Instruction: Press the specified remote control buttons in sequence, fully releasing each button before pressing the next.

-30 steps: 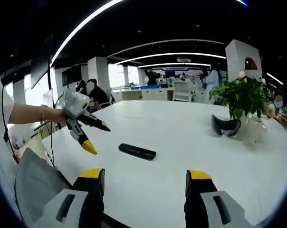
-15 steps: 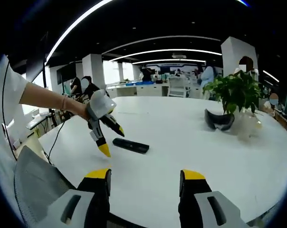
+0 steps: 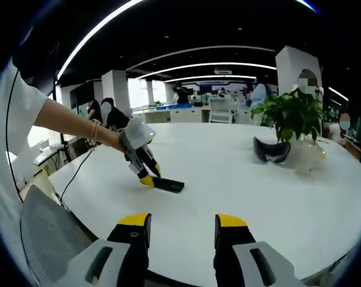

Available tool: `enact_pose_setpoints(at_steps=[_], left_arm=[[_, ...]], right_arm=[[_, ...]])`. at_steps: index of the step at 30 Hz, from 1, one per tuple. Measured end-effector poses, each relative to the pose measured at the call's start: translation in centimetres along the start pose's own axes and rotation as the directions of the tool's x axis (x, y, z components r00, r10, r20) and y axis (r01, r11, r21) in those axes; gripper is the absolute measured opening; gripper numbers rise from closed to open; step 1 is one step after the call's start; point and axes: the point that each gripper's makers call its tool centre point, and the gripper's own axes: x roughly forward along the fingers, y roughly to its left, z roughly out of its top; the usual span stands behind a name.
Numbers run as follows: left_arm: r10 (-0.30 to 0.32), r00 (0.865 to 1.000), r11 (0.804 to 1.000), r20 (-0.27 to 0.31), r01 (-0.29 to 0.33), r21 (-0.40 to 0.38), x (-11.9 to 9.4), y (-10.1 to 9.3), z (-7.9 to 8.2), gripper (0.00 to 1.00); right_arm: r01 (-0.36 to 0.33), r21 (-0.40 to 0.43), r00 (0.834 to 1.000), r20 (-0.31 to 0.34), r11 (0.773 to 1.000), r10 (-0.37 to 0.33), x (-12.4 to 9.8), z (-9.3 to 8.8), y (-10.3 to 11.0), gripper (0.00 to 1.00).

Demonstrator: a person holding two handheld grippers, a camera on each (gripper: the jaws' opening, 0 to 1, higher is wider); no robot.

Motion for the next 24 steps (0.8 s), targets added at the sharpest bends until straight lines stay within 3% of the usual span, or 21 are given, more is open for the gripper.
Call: enact_pose_setpoints(at_steps=[5, 10, 19, 24], left_arm=[[0.016, 1.000, 0.999, -0.009, -0.016, 0.051, 0.0, -0.4, 0.1, 0.24], [0.013, 1.000, 0.999, -0.026, -0.012, 0.045, 0.0, -1.0, 0.0, 0.24], [-0.012, 0.999, 0.998, -0.040, 0.015, 0.064, -0.2, -3.6, -0.4, 0.24], [-0.013, 0.999, 0.999, -0.041, 0.015, 0.032, -0.3, -5.1, -0.7, 0.24]], right_arm=[[0.013, 0.018, 1.000, 0.005, 1.000, -0.013, -0.4, -0.3, -0.5, 0.39], [0.019, 0.020, 1.000, 0.014, 1.000, -0.019, -0.5, -0.1, -0.7, 0.38], [0.011, 0.009, 1.000, 0.022, 1.000, -0.011, -0.3, 0.3, -0.5, 0.38], [-0.001, -0.004, 1.000, 0.017, 1.000, 0.001, -0.2, 0.4, -0.4, 0.37]])
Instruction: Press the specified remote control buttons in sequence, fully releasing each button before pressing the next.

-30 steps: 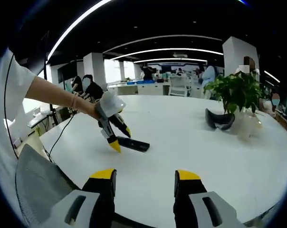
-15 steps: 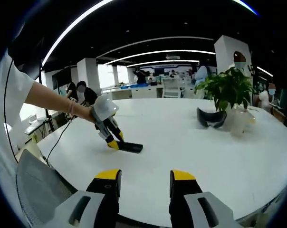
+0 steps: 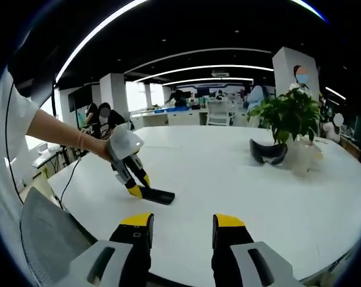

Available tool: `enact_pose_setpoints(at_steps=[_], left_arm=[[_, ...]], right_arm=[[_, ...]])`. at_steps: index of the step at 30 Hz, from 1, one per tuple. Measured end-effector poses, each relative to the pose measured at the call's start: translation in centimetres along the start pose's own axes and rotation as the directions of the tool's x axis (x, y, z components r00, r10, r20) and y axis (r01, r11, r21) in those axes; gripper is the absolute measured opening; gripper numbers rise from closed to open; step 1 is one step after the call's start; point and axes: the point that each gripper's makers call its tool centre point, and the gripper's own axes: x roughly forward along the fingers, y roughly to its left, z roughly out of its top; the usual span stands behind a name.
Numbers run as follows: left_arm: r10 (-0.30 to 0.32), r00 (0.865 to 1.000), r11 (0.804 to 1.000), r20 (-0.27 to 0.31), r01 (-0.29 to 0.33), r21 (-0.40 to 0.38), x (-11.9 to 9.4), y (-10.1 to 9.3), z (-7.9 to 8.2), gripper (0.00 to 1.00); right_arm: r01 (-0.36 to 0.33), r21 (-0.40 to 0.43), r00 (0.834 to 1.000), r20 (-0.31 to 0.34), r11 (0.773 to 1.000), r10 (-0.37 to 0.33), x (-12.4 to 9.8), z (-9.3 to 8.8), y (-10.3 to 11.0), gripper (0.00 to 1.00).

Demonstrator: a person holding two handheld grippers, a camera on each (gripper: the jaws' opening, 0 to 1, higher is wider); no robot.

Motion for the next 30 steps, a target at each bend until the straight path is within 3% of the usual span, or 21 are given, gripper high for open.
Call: enact_pose_setpoints(at_steps=[18, 30], left_arm=[[-0.003, 1.000, 1.000, 0.004, 0.003, -0.013, -1.1, -5.7, -2.4, 0.24], [0.018, 1.000, 0.999, 0.022, -0.017, -0.038, -2.0, -8.7, -4.1, 0.24]], right_arm=[[-0.080, -0.049, 0.997, -0.005, 0.996, 0.079, 1.0, 0.6, 2.1, 0.36], [-0.162, -0.110, 0.987, -0.035, 0.981, 0.159, 2.1, 1.0, 4.5, 0.34]])
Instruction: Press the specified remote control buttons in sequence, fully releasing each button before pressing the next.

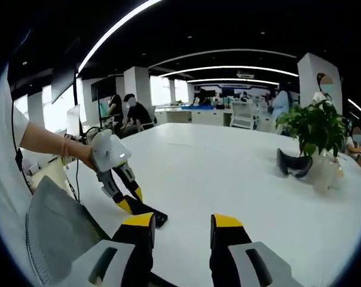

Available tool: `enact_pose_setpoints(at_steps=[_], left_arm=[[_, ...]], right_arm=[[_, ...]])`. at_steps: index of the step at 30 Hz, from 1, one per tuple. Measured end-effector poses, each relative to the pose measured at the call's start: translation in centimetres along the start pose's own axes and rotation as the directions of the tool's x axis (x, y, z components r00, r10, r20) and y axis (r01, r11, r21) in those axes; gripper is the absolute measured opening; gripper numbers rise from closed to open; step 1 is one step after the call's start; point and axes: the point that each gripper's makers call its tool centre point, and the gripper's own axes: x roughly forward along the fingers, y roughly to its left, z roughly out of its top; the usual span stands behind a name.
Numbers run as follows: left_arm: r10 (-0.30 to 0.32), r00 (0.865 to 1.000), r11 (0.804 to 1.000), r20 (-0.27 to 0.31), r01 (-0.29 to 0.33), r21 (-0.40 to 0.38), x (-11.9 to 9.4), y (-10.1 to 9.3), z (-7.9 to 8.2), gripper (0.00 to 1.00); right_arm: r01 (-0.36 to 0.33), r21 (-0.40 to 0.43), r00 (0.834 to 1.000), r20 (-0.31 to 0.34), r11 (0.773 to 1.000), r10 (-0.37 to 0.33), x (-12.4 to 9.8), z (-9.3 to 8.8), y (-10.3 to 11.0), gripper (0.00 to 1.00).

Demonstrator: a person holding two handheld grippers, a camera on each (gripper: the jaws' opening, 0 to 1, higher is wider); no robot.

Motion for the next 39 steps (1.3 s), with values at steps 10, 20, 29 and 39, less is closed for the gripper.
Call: enact_pose_setpoints(at_steps=[10, 20, 29, 39], left_arm=[[0.020, 0.999, 0.999, 0.031, -0.019, -0.027, -0.3, -1.7, -0.6, 0.24], [0.026, 0.998, 0.999, 0.048, -0.024, -0.034, -0.4, -2.2, -0.8, 0.24], [0.017, 0.996, 0.999, 0.083, -0.013, -0.045, -0.3, -2.2, -0.8, 0.24], [0.022, 0.996, 0.999, 0.087, -0.018, -0.046, -0.3, -2.2, -0.8, 0.24]], right_arm=[[-0.091, -0.055, 0.996, -0.024, 0.994, 0.089, 1.0, 0.6, 1.5, 0.33], [-0.208, -0.142, 0.976, -0.092, 0.968, 0.196, 2.2, 0.9, 3.4, 0.33], [-0.418, -0.281, 0.889, -0.322, 0.864, 0.326, 4.2, -1.1, 5.2, 0.26], [-0.571, -0.348, 0.778, -0.520, 0.744, 0.353, 7.3, -2.9, 6.4, 0.23]])
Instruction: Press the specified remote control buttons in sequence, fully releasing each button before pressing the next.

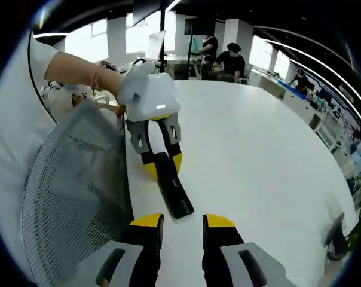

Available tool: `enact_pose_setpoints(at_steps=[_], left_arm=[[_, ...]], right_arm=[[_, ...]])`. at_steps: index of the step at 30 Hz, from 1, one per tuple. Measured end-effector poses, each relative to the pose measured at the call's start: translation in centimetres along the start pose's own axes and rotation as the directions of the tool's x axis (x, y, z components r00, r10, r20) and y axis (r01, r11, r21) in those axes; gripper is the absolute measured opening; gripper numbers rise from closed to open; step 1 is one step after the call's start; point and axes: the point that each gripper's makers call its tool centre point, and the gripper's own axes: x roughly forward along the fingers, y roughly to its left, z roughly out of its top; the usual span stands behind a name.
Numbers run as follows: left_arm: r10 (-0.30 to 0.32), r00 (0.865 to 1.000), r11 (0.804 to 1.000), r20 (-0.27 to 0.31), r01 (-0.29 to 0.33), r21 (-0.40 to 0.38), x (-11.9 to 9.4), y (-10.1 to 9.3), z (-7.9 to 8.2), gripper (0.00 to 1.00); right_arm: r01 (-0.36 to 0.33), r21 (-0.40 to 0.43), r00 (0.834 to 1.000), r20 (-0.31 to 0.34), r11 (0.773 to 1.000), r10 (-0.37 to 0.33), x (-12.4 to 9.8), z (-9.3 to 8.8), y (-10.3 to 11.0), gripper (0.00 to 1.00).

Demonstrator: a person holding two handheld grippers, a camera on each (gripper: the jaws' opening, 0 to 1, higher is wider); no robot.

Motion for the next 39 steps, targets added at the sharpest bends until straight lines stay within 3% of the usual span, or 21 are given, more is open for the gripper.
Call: enact_pose_setpoints(at_steps=[7, 12, 19, 25, 39], left_arm=[[0.000, 1.000, 1.000, -0.004, 0.000, 0.012, 0.0, 0.0, 0.0, 0.24], [-0.003, 1.000, 1.000, -0.007, 0.004, 0.023, 0.0, 0.0, 0.0, 0.24], [-0.011, 1.000, 1.000, 0.001, 0.011, 0.028, 0.0, 0.0, 0.0, 0.24], [-0.010, 1.000, 1.000, 0.027, 0.010, 0.019, 0.0, 0.0, 0.0, 0.24], [-0.018, 0.995, 1.000, 0.102, 0.017, 0.010, -0.1, 0.1, 0.0, 0.24]], right_arm=[[-0.079, -0.081, 0.994, -0.082, 0.994, 0.072, 2.8, -0.4, 0.1, 0.16], [-0.141, -0.107, 0.980, -0.154, 0.984, 0.123, 4.8, -1.1, 0.3, 0.11], [-0.173, -0.138, 0.963, -0.231, 0.975, 0.139, 6.2, -2.1, -0.3, 0.07], [-0.199, -0.162, 0.951, -0.269, 0.967, 0.151, 6.9, -2.3, 0.0, 0.04], [-0.215, -0.204, 0.941, -0.305, 0.955, 0.147, 7.1, -2.6, -0.1, 0.00]])
